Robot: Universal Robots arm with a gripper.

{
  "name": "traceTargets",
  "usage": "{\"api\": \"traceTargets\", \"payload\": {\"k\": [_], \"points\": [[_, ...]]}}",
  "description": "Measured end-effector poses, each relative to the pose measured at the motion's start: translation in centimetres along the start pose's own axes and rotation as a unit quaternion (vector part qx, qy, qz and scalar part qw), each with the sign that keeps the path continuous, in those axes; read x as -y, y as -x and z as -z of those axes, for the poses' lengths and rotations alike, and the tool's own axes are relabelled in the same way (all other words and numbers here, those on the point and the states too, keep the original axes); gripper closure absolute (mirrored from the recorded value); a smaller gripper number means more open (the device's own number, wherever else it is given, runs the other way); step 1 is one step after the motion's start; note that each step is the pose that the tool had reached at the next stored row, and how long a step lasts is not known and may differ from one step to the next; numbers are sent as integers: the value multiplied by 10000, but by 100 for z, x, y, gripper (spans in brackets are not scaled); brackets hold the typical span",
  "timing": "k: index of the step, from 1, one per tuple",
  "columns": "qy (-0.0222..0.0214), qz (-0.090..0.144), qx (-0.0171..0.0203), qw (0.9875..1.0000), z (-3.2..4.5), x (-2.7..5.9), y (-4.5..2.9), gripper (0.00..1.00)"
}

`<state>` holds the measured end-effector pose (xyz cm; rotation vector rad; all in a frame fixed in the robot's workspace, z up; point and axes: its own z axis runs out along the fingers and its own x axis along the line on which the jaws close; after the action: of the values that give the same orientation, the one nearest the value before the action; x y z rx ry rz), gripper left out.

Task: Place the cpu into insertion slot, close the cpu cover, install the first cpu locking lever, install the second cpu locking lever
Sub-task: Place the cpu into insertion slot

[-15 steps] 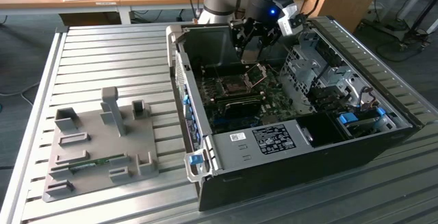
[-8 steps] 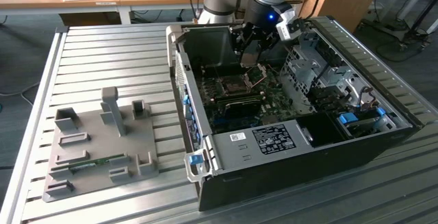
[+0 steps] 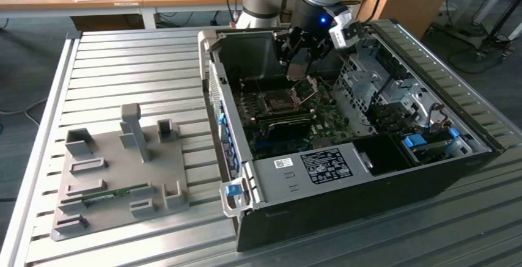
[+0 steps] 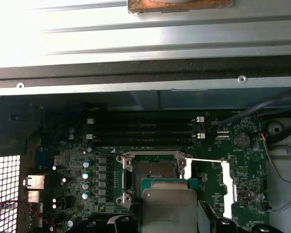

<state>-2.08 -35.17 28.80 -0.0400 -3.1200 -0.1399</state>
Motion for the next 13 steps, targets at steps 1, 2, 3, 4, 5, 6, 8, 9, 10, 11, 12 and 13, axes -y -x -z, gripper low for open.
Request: {"api": "traceTargets", "payload": {"k": [1,2,3,4,5,6,8,9,10,11,12,13], "points": [[0,0,0,10000,0,0,0,46],[0,0,0,10000,0,0,0,46],[0,0,0,10000,-1,0,0,46],[2,0,1,10000,-5,0,0,46],[2,0,1,10000,-12,1,0,46],[1,0,0,10000,-18,2,0,46],[1,0,0,10000,-29,2,1,46],[0,0,0,10000,-32,3,1,46],[-1,0,0,10000,-34,3,1,46],[-1,0,0,10000,-35,3,1,46],[-1,0,0,10000,-37,3,1,46],[0,0,0,10000,-38,3,1,46]]}}
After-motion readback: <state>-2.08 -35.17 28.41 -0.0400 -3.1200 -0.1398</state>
